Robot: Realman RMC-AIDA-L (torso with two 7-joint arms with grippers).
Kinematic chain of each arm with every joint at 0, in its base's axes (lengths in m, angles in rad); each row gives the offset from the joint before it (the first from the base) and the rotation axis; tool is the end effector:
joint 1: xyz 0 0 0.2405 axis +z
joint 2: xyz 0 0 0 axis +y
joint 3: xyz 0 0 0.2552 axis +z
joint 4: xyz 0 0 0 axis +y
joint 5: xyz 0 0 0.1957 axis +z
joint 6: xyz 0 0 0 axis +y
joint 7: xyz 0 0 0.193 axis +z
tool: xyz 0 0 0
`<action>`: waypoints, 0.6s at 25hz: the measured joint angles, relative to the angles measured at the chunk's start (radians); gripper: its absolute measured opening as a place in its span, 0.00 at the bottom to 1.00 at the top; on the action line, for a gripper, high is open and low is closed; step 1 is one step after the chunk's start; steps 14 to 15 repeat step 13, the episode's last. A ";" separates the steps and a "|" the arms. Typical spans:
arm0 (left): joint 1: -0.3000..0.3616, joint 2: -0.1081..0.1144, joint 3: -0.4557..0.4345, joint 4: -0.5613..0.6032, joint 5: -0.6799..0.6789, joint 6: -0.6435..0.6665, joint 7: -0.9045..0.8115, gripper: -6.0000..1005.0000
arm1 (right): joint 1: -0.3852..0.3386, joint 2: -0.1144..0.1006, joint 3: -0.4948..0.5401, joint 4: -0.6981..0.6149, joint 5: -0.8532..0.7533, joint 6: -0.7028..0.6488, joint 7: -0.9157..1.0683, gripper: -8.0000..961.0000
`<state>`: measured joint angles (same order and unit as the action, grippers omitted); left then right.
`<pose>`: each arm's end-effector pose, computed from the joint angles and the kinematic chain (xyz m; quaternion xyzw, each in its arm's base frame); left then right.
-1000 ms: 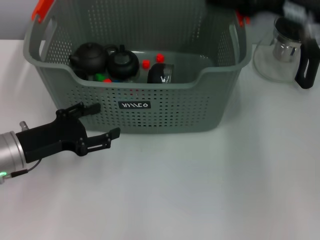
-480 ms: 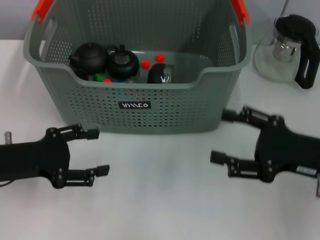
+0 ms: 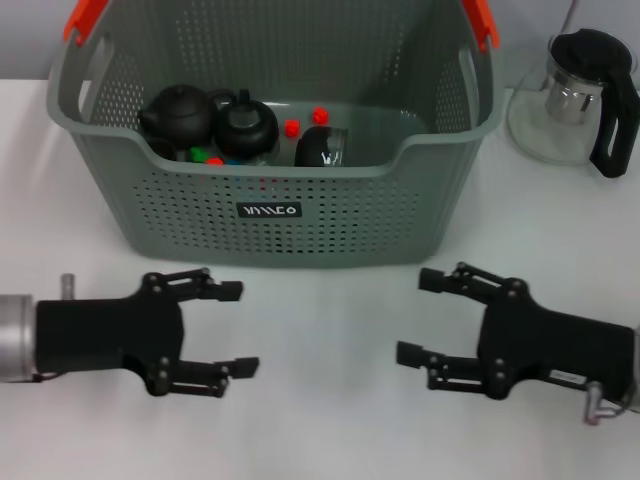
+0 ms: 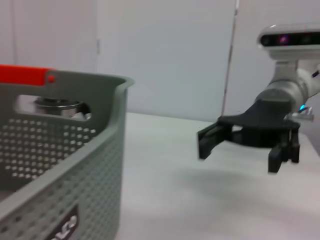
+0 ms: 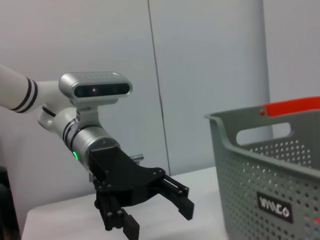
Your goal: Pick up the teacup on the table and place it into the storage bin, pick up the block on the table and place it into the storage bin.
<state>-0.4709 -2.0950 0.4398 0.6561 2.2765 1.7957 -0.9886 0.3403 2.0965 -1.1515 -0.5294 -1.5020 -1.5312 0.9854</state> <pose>-0.2609 0.2765 -0.0406 -0.9649 -0.0862 -0.2259 0.1021 0.2236 0.2729 -0.0841 -0.9304 0.1187 0.3248 0.1217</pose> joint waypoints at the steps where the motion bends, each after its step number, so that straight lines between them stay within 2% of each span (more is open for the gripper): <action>1: -0.002 -0.005 0.009 -0.011 0.001 -0.007 0.011 0.86 | 0.014 -0.001 -0.001 0.025 0.000 0.011 -0.010 0.95; 6: -0.004 -0.011 0.035 -0.018 0.002 -0.012 0.019 0.86 | 0.051 -0.002 -0.007 0.074 -0.013 0.060 -0.021 0.95; 15: 0.001 -0.011 0.039 -0.012 0.002 -0.013 0.019 0.86 | 0.060 -0.002 -0.005 0.073 -0.017 0.062 -0.015 0.95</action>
